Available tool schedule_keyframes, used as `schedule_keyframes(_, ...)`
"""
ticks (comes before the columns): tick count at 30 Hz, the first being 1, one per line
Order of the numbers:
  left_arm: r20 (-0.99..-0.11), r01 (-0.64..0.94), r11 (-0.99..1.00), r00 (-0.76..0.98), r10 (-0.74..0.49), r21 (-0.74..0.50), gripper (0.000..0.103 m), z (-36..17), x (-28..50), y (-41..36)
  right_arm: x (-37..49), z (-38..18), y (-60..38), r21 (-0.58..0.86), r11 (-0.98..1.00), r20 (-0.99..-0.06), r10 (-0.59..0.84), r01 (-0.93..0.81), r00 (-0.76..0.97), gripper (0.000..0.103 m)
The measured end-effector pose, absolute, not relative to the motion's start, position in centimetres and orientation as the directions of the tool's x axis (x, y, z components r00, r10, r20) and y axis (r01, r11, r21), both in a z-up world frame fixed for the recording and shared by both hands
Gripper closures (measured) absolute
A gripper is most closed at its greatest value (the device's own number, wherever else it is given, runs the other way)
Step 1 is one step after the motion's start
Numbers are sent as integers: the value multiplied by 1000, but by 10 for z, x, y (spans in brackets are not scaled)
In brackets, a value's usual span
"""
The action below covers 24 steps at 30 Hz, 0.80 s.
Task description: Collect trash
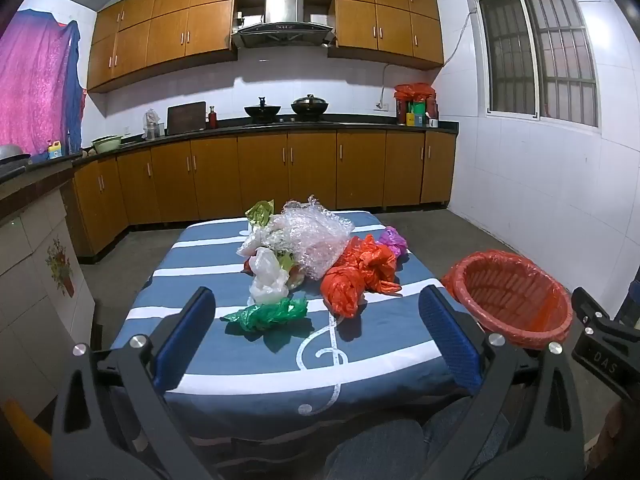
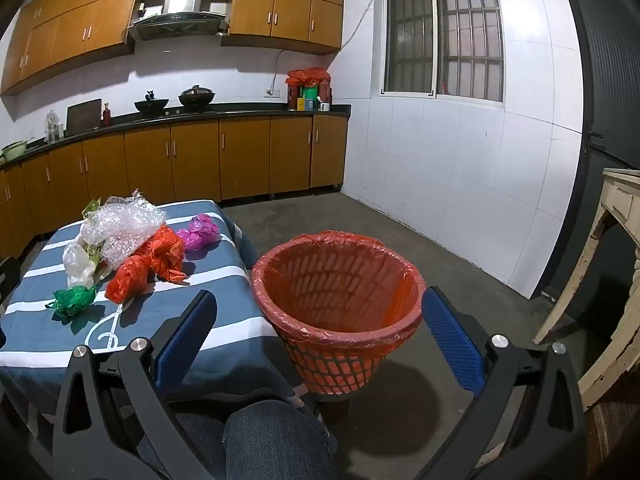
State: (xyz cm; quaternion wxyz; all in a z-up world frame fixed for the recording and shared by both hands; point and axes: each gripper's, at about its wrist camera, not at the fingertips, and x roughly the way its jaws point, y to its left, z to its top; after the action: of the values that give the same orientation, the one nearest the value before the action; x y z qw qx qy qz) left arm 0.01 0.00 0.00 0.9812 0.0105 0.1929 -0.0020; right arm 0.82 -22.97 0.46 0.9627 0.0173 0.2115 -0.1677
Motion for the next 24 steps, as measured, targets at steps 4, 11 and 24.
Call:
schedule_keyframes(4, -379, 8, 1000, 925, 0, 20, 4, 0, 0, 0, 8, 4, -230, -38, 943, -412, -316, 330, 855, 2)
schedule_keyframes(11, -380, 8, 1000, 925, -1, 17, 4, 0, 0, 0, 8, 4, -230, -39, 943, -411, -317, 331, 855, 2)
schedule_keyframes(24, -382, 8, 1000, 924, -1, 16, 4, 0, 0, 0, 9, 4, -230, -38, 943, -412, -316, 330, 855, 2)
